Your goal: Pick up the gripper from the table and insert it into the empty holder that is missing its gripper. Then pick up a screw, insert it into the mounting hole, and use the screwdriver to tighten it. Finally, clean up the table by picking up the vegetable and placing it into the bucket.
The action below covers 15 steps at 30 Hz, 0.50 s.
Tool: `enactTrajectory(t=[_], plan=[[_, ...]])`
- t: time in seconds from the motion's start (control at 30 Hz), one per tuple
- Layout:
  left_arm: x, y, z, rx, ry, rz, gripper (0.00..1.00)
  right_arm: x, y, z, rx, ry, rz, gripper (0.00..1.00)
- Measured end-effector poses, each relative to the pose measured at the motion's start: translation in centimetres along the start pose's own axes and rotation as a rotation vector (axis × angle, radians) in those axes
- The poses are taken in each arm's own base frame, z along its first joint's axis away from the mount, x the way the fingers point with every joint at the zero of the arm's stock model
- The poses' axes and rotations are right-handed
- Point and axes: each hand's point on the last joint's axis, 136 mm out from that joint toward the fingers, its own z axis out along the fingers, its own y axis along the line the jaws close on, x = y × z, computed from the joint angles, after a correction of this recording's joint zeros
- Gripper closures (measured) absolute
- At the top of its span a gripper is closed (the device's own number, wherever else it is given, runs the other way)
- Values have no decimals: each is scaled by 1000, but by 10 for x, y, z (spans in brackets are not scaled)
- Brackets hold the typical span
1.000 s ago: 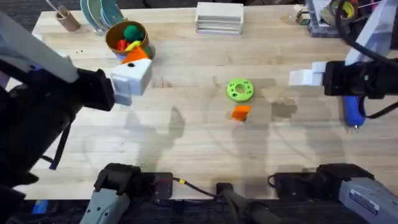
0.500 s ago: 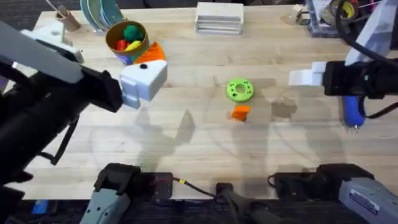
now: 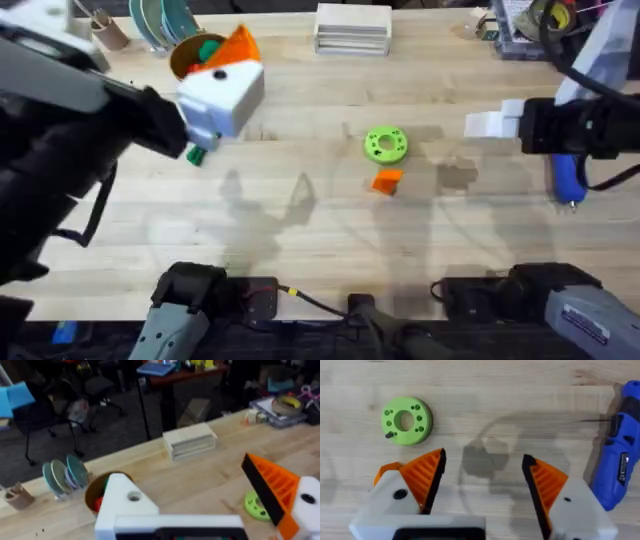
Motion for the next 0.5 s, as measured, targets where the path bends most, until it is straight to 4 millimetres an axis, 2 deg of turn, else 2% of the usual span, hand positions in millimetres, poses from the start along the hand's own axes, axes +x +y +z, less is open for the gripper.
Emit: enactTrajectory(t=[0.17, 0.33, 0.5], plan=[[-16, 4, 3, -19, -80, 17, 8, 0, 0, 0, 0, 0, 0, 10], [-9, 6, 15, -23, -115, 25, 8, 0, 0, 0, 0, 0, 0, 10], [7, 5, 28, -19, -145, 30, 9, 0, 0, 0, 0, 0, 0, 10]])
